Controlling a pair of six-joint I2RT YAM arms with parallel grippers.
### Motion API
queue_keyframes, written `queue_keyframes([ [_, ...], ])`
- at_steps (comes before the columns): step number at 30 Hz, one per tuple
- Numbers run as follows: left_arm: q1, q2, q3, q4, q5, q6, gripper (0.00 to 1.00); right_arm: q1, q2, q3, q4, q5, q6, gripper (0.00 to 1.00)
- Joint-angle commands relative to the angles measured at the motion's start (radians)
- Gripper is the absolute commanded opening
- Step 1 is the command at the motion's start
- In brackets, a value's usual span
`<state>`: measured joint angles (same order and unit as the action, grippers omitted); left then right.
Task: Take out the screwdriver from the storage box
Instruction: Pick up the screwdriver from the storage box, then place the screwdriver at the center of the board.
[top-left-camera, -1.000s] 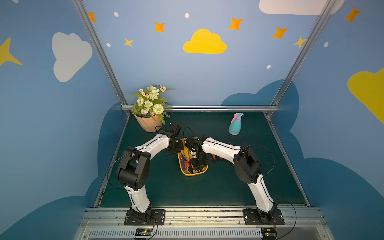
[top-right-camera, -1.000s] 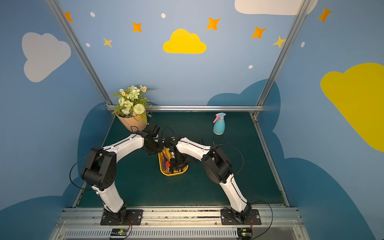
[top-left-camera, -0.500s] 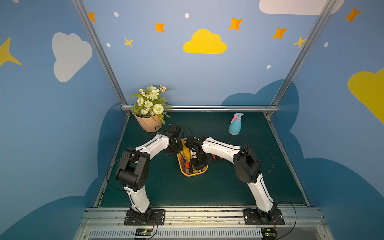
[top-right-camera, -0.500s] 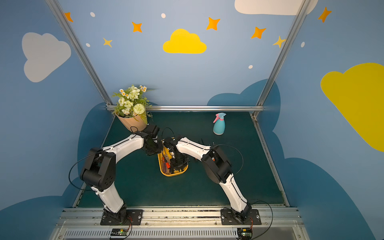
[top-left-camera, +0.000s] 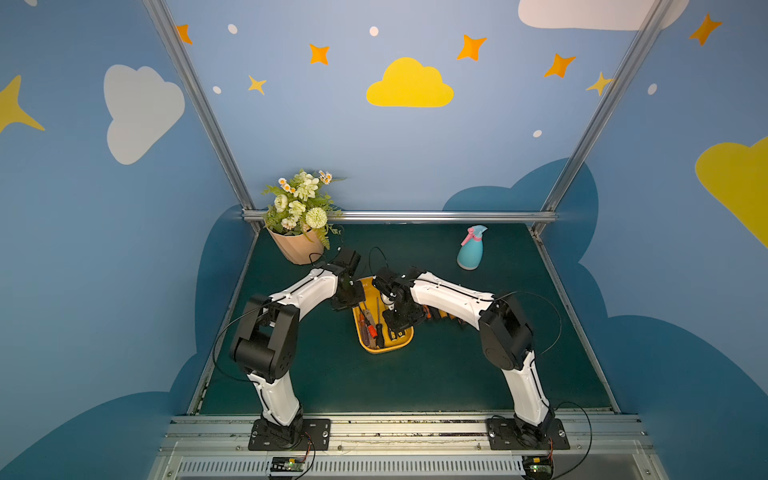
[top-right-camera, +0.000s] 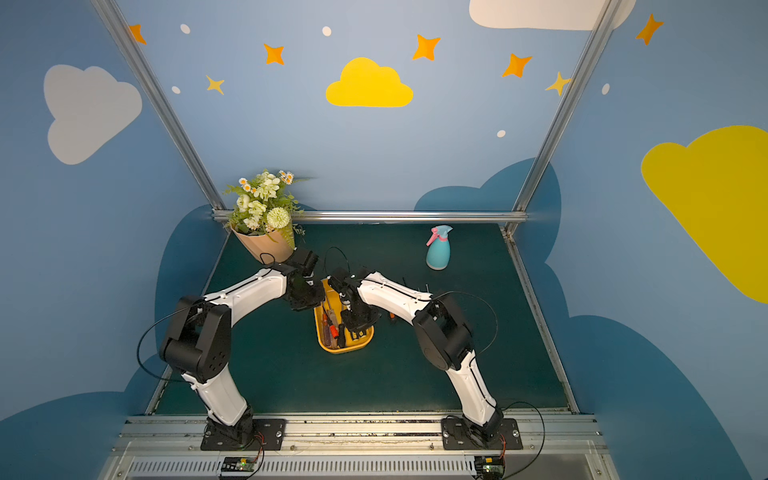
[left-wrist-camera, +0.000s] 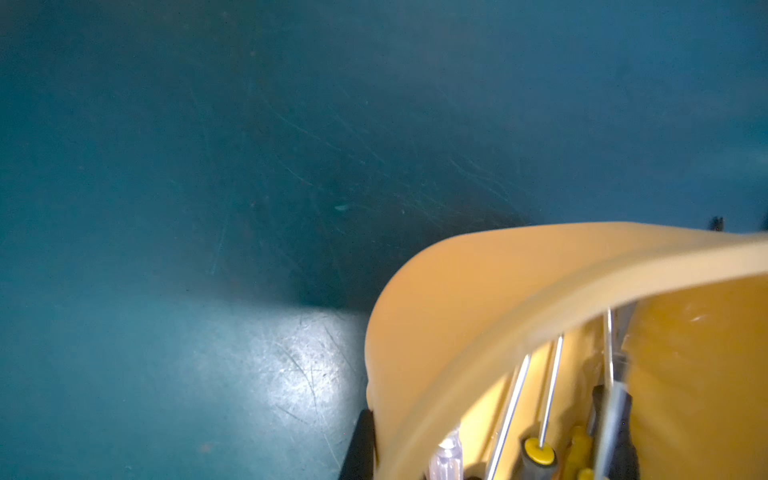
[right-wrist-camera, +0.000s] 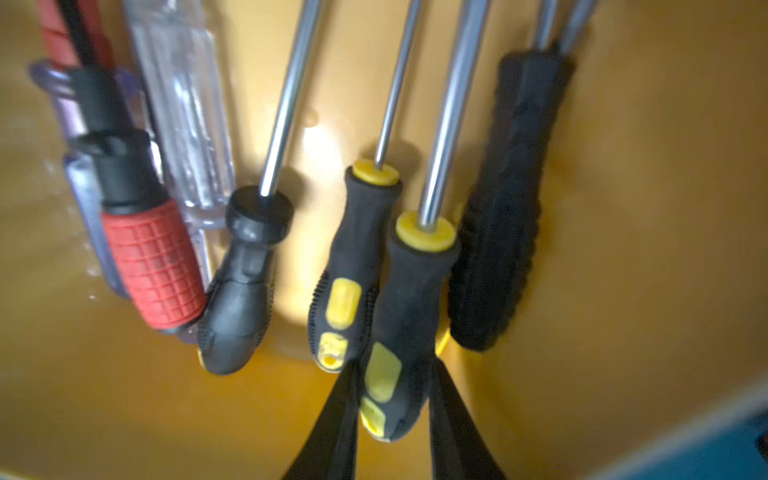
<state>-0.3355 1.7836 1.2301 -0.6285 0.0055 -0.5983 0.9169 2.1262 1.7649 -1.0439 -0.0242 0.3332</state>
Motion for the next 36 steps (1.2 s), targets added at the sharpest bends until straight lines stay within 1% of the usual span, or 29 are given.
queue_keyframes([
  [1, 0.006, -0.014, 0.017, -0.008, 0.03, 0.003, 0.02, -0.006, -0.052, 0.007, 0.025, 0.012, -0.009, 0.0],
  [18, 0.004, -0.029, -0.014, -0.004, 0.033, -0.008, 0.02, -0.009, -0.069, 0.095, 0.036, -0.052, -0.042, 0.0],
  [23, 0.005, -0.024, -0.005, -0.007, 0.033, -0.008, 0.02, -0.022, -0.083, 0.114, 0.036, -0.049, -0.048, 0.0],
  [28, 0.007, -0.02, -0.003, -0.014, 0.02, -0.005, 0.02, -0.061, -0.12, 0.092, 0.057, -0.013, -0.058, 0.0],
  [36, 0.018, -0.026, -0.018, -0.047, -0.01, 0.0, 0.02, -0.141, -0.139, 0.068, 0.053, -0.018, -0.074, 0.0],
])
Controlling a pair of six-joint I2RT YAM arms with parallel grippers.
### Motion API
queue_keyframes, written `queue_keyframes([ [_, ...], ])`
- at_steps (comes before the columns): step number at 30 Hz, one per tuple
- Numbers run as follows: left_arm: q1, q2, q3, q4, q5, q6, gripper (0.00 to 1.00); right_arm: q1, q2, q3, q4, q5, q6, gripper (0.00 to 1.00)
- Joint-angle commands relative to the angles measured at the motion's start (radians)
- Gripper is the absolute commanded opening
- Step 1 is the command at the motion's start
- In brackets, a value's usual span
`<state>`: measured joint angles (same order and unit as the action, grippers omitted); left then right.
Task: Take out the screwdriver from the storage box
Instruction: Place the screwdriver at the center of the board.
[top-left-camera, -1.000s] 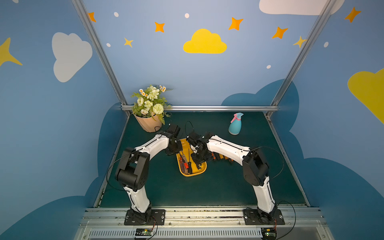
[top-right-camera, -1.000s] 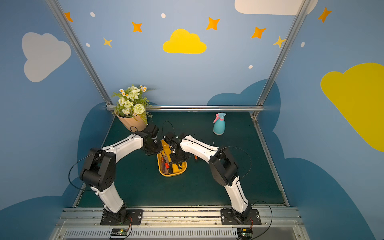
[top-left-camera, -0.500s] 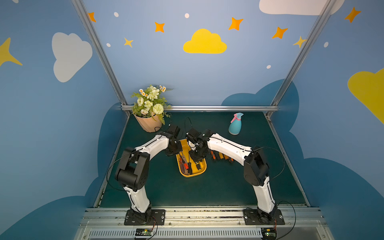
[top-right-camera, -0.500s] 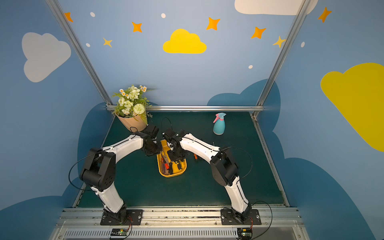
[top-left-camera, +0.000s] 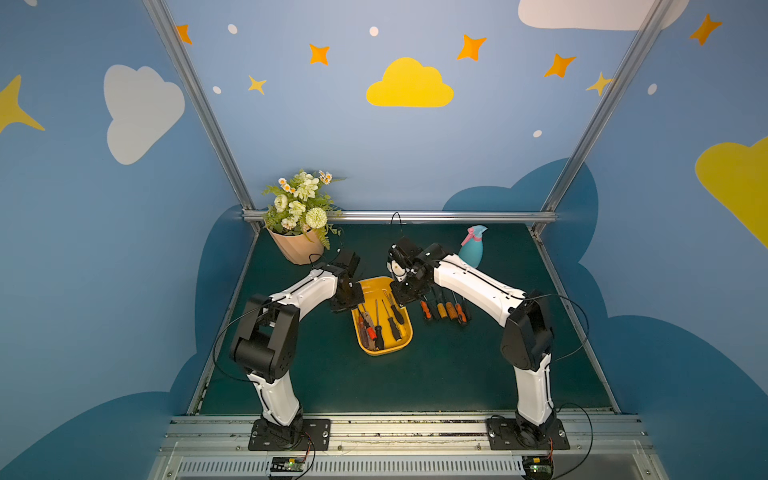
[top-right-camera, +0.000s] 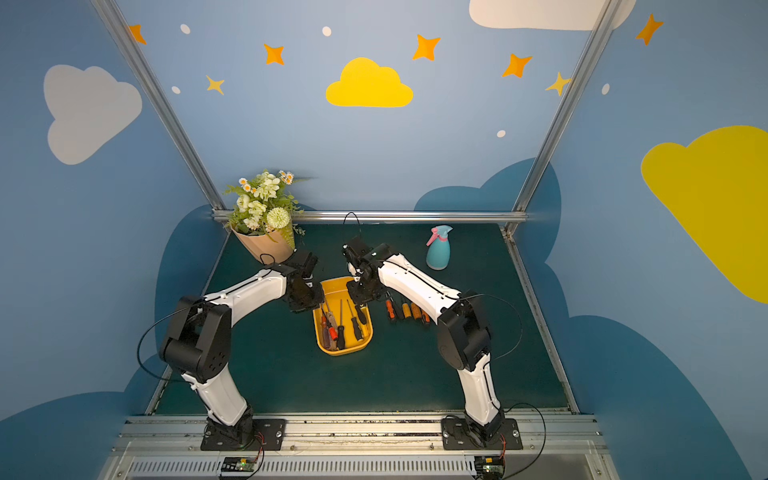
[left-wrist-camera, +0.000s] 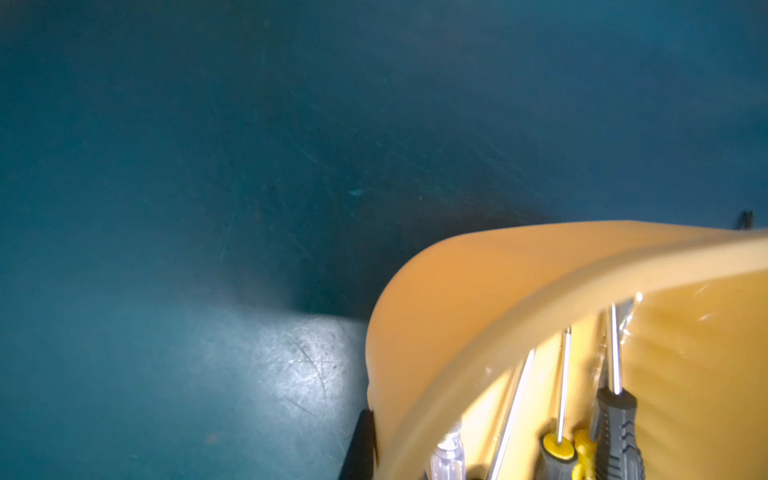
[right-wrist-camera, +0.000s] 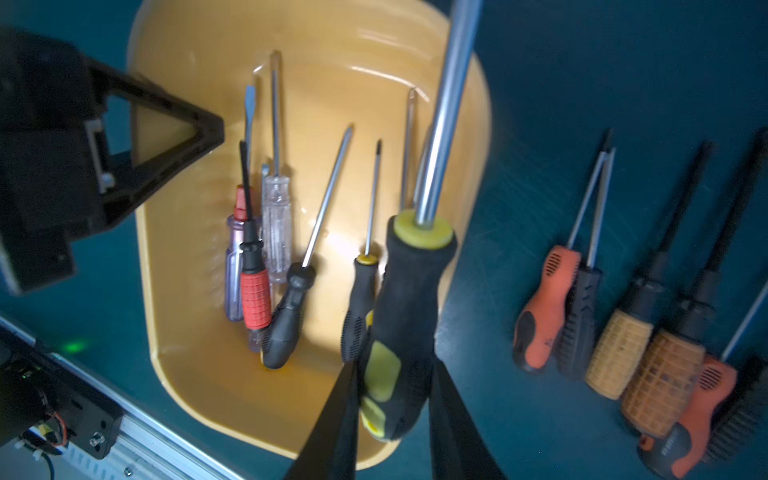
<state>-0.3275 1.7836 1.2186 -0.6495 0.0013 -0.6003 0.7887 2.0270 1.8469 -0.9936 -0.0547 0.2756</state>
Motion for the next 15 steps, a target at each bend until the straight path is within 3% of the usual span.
queue_keyframes([
  [1, 0.014, -0.03, -0.011, -0.025, -0.007, 0.002, 0.03, -0.02, -0.038, -0.016, 0.0, 0.012, -0.016, 0.0],
  [15, 0.056, -0.075, -0.036, -0.056, -0.042, 0.006, 0.02, -0.062, 0.144, 0.037, -0.12, 0.015, -0.021, 0.0],
])
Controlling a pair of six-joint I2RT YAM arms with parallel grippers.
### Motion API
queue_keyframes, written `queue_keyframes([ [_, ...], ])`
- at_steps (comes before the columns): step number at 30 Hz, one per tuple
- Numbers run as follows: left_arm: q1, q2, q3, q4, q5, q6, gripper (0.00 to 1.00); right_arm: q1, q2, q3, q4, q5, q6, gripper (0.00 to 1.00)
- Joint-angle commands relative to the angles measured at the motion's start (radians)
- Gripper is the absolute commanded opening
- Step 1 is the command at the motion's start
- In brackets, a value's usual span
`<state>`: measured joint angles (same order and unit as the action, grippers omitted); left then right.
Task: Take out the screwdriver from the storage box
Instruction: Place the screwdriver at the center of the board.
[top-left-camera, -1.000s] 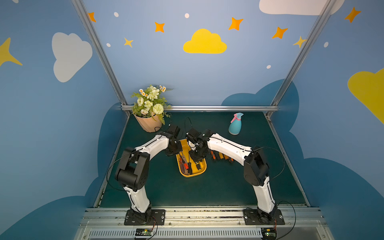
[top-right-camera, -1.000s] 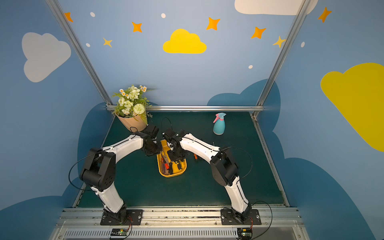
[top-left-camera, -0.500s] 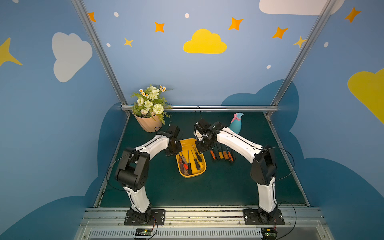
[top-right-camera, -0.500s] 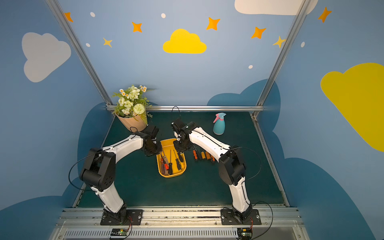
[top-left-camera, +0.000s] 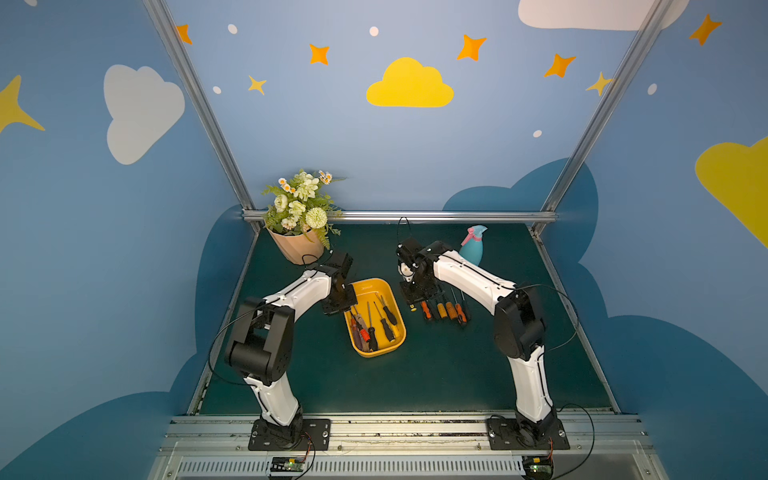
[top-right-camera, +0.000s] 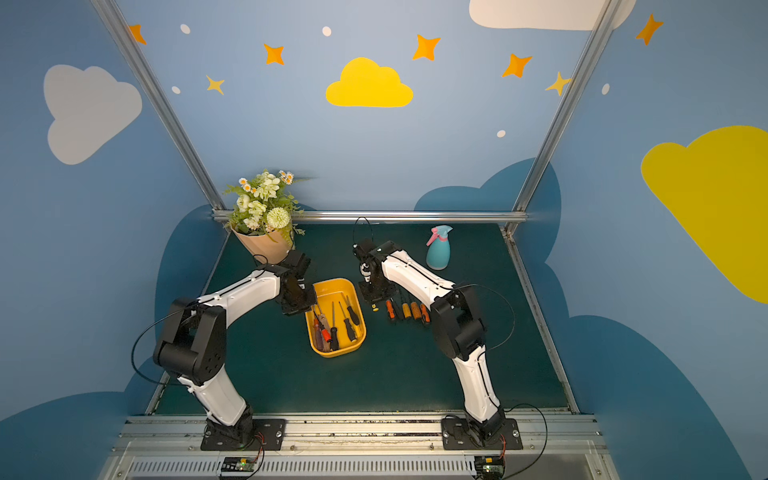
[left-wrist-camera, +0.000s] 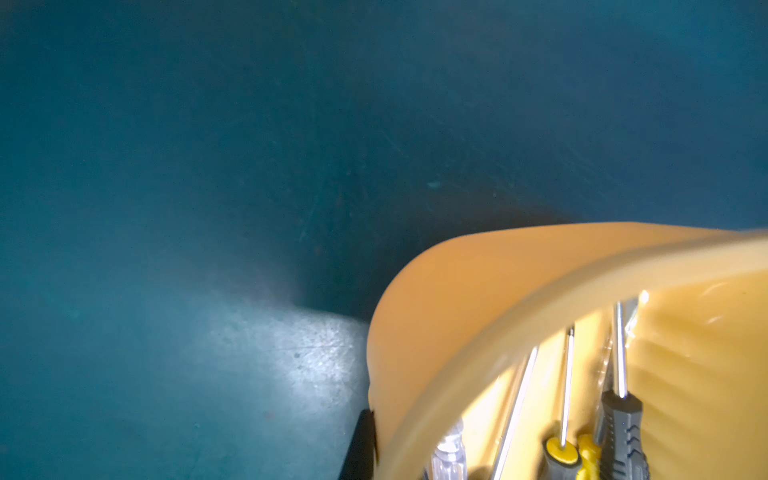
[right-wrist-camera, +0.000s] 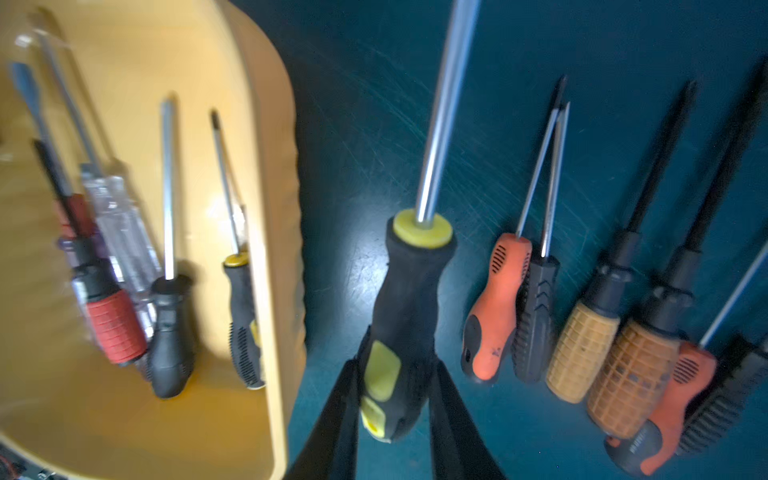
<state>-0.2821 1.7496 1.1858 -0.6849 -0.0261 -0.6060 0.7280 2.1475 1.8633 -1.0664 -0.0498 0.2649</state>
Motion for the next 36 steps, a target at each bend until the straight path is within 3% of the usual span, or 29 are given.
queue_keyframes([
  [1, 0.012, -0.042, -0.004, -0.019, -0.015, 0.011, 0.03, -0.001, 0.037, 0.029, -0.054, 0.019, -0.011, 0.0],
  [9, 0.014, -0.036, -0.003, -0.016, -0.015, 0.006, 0.02, -0.001, 0.179, 0.151, -0.183, 0.105, -0.029, 0.0],
  [22, 0.016, -0.019, 0.018, -0.015, 0.003, 0.006, 0.03, -0.017, 0.223, 0.151, -0.191, 0.143, -0.026, 0.0],
  [29, 0.016, -0.016, 0.023, -0.016, 0.008, 0.004, 0.02, -0.018, 0.249, 0.157, -0.208, 0.134, -0.037, 0.21],
  [36, 0.016, -0.015, 0.038, -0.031, 0.006, 0.001, 0.02, -0.018, 0.233, 0.148, -0.193, 0.13, -0.021, 0.28],
])
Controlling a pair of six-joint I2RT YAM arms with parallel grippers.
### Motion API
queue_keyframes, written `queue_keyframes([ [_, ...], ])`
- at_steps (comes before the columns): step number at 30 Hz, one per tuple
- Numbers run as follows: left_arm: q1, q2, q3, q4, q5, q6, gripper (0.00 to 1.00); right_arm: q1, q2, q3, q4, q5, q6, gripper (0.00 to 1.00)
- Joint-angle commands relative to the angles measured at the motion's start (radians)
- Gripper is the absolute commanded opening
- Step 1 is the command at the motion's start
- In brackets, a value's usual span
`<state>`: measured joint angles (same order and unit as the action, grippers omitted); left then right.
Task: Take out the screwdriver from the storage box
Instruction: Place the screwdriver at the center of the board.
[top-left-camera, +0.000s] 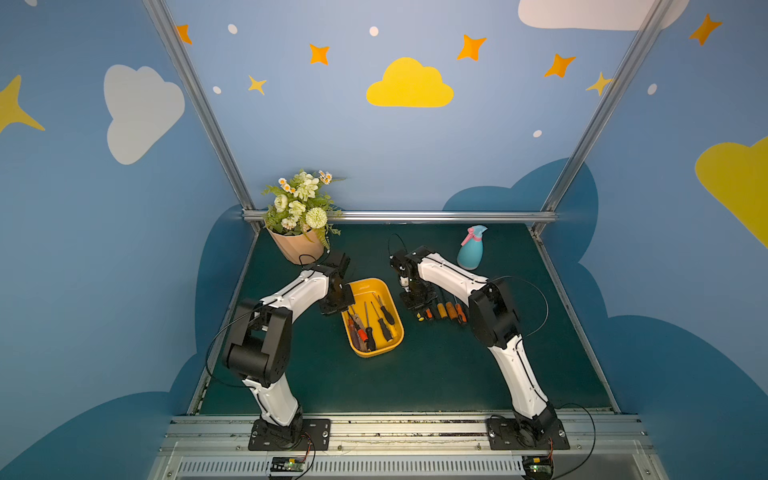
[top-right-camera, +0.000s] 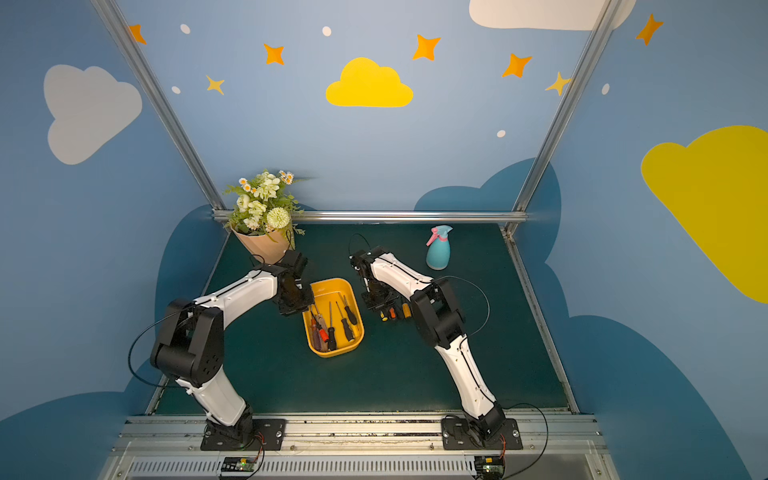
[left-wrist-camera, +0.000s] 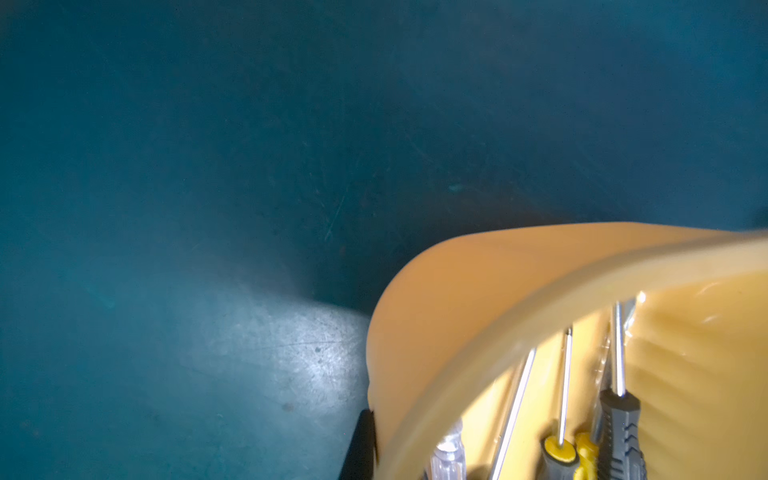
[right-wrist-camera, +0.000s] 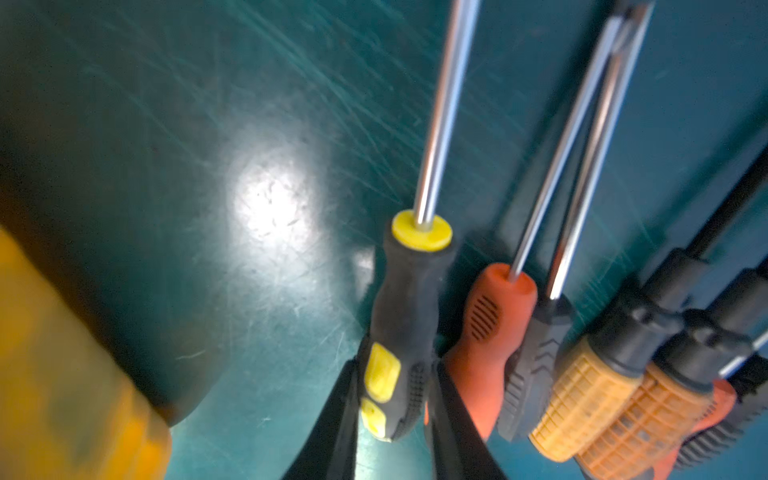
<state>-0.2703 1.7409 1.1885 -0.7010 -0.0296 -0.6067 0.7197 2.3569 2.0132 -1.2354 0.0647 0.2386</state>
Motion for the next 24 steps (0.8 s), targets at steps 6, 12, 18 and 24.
queue_keyframes([
  [6, 0.005, -0.011, 0.035, -0.022, 0.003, 0.002, 0.03, -0.009, -0.001, 0.01, -0.02, 0.021, 0.014, 0.36],
  [12, 0.004, -0.006, 0.039, -0.023, 0.01, 0.002, 0.03, -0.009, -0.027, 0.015, -0.018, 0.027, 0.014, 0.41],
  [18, 0.003, -0.007, 0.044, -0.022, 0.01, 0.003, 0.02, -0.01, -0.064, 0.025, -0.007, 0.029, 0.019, 0.46],
  [24, 0.003, -0.003, 0.043, -0.02, 0.015, 0.002, 0.03, -0.012, -0.101, 0.039, -0.006, 0.056, 0.025, 0.5],
])
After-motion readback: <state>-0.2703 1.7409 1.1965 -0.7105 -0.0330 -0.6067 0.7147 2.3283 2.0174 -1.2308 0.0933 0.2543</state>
